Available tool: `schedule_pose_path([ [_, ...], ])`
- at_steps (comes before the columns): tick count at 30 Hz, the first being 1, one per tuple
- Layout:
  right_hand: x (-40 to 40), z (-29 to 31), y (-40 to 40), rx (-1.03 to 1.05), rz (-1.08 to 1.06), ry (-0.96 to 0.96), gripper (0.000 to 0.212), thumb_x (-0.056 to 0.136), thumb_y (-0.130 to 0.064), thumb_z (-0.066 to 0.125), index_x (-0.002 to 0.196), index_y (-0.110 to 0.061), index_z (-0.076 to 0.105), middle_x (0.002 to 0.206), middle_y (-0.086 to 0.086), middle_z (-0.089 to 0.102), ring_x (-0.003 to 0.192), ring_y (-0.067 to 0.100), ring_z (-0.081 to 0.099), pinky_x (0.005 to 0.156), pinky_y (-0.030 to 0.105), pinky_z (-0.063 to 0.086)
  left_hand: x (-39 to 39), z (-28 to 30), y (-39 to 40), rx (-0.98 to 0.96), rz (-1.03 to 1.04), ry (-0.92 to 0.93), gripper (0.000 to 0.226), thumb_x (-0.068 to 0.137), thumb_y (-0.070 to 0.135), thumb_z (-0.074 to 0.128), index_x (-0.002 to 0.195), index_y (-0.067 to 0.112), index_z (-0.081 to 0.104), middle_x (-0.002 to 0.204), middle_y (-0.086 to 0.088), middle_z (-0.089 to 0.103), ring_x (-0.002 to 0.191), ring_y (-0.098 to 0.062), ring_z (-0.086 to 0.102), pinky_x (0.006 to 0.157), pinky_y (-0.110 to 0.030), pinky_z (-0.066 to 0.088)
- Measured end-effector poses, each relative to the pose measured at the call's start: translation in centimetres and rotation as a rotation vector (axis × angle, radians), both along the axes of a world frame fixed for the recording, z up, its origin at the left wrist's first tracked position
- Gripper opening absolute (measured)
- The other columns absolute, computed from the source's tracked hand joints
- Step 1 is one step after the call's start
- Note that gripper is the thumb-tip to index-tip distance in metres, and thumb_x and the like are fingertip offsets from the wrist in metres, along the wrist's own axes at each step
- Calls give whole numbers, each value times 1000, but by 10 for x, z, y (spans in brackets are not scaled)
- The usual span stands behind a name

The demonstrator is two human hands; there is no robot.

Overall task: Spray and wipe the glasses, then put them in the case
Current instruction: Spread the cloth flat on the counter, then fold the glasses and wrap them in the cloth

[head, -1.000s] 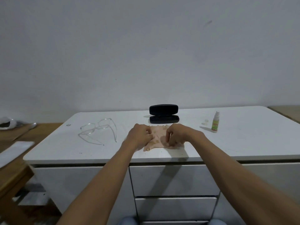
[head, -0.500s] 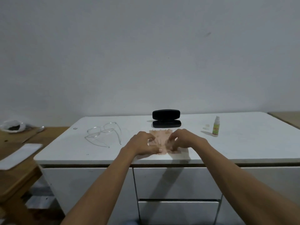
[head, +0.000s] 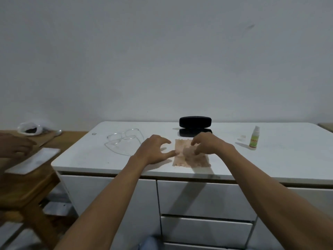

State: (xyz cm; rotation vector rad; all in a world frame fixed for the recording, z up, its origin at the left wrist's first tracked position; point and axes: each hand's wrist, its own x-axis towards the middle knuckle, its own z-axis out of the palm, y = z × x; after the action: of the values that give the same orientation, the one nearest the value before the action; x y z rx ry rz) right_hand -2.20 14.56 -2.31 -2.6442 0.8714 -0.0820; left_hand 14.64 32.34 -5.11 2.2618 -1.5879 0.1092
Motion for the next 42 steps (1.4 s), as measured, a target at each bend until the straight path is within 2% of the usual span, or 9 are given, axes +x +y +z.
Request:
schedule_pose_path([
  [5,59,2,28,2,128,-153,36,86,-17,79,122,-16,73,120,6,70,102,21,67,90,32,55,48,14,46,-131,179,-6,56,87,70,57,123,29,69,133,1,66,130,-22,52,105,-41,43],
  [9,108,-4,52,24,240,-198,34,88,-14,78,120,-23,73,118,5,72,87,16,62,78,24,46,74,15,85,-203,279,20,37,90,44,59,118,24,73,123,0,72,126,-26,55,105,-44,44],
  [13,140,-14,68,24,312,-235,41,91,-1,64,123,-25,72,122,8,69,89,10,55,81,25,44,90,11,111,-196,346,18,49,73,17,57,119,23,73,126,-3,69,126,-28,53,106,-42,43],
  [16,154,-22,70,19,326,-237,49,88,5,56,123,-25,73,121,9,70,91,9,55,83,24,42,103,2,116,-121,383,-71,51,77,2,63,123,23,71,133,-6,62,129,-29,49,105,-41,40],
  [23,169,-40,71,10,259,-355,41,84,4,58,115,-14,78,113,8,77,106,27,69,87,30,50,119,-11,115,-193,407,-234,19,85,11,74,103,14,79,107,-11,74,105,-34,63,85,-46,52],
  [28,175,-44,69,9,241,-453,37,89,5,59,109,-16,82,103,6,80,98,26,71,82,28,50,126,-16,109,-153,367,-437,20,67,10,88,84,13,79,82,-8,75,80,-35,67,60,-41,54],
  [31,174,-43,67,14,242,-530,34,89,4,62,107,-17,82,102,5,81,95,21,73,79,25,47,126,-16,104,-223,403,-475,13,69,9,86,77,13,77,74,-6,73,74,-33,66,58,-38,51],
  [37,166,-22,56,32,193,-750,27,90,-1,65,104,-17,82,101,5,81,91,24,74,83,39,57,121,6,89,-417,477,-389,5,78,11,80,81,14,77,65,-5,72,70,-33,65,63,-39,51],
  [42,145,3,38,-8,113,-843,21,95,-7,65,106,-15,81,100,3,81,92,24,73,82,41,57,107,34,55,-547,488,-99,9,87,19,74,94,20,79,79,-9,75,82,-32,65,74,-38,51],
])
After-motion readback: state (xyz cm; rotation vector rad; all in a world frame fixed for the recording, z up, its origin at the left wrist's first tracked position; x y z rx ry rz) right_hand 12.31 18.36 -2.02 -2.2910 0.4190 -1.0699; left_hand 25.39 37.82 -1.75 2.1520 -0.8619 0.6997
